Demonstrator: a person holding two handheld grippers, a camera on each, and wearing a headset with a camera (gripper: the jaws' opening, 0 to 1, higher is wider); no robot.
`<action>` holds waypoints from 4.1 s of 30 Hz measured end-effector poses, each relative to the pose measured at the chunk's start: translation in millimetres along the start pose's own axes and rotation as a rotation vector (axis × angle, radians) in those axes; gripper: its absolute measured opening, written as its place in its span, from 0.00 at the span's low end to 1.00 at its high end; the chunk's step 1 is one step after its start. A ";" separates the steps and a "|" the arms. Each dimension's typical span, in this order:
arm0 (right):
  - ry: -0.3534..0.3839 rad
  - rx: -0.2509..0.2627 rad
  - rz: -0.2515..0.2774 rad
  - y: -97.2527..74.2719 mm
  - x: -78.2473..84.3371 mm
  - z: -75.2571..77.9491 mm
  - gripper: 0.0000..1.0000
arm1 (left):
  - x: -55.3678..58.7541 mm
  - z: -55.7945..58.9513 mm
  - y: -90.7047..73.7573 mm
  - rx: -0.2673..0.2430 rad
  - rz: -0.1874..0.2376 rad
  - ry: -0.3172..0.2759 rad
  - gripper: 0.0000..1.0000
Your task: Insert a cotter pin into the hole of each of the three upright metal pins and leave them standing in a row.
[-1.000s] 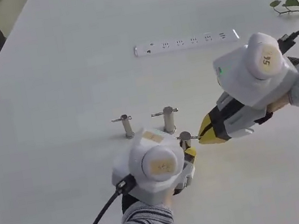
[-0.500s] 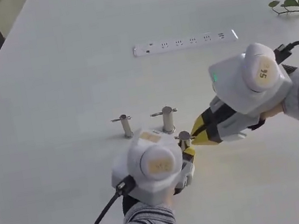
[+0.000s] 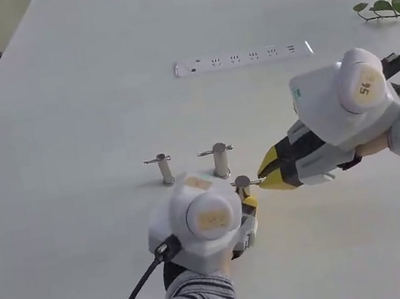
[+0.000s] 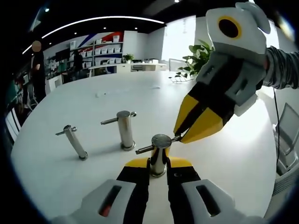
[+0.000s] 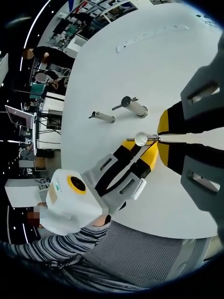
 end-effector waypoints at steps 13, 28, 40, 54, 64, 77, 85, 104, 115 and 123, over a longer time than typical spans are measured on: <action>-0.003 -0.008 0.001 5.0 -7.1 -2.3 0.00 | 0.3 -1.0 0.3 -0.017 0.000 -0.014 0.10; 0.010 0.002 0.009 8.1 -8.3 -0.5 0.00 | 8.3 -1.4 1.3 -0.033 -0.045 -0.006 0.19; 0.077 0.028 0.038 9.7 -15.0 0.1 0.14 | 6.6 -5.8 -17.5 0.008 -0.051 0.065 0.40; 0.065 0.042 0.022 27.3 -15.5 -1.0 0.11 | 0.9 -11.9 -40.7 0.027 -0.025 0.045 0.57; 0.080 0.043 0.023 30.4 -15.4 0.7 0.09 | 1.9 -24.6 -57.6 0.021 -0.023 0.056 0.64; 0.062 0.035 0.008 20.5 -11.4 10.5 0.08 | -3.9 -31.0 -68.0 0.020 0.007 0.018 0.74; 0.055 0.043 -0.005 5.4 -7.2 27.5 0.08 | -1.5 -36.7 -76.6 0.016 0.014 0.050 0.79; 0.055 0.059 -0.048 -3.3 12.1 56.7 0.08 | -7.1 -63.4 -92.5 -0.051 0.053 -0.024 0.90; 0.061 0.058 -0.059 -5.3 19.8 65.7 0.08 | -8.3 -67.4 -95.7 -0.055 0.058 -0.016 0.89; 0.072 0.051 -0.052 -6.4 22.5 68.2 0.08 | -7.1 -69.7 -96.9 -0.055 0.054 -0.020 0.88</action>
Point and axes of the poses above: the centre of the closed fingertips' face, and the gripper's own axes: y roughly forward along the fingers, z roughly to its right, x roughly out of its underside, the point moved 1 cm from there along -y, roughly backward along the fingers, and after that the axes turned 5 degrees about y, right-handed, at the moved point
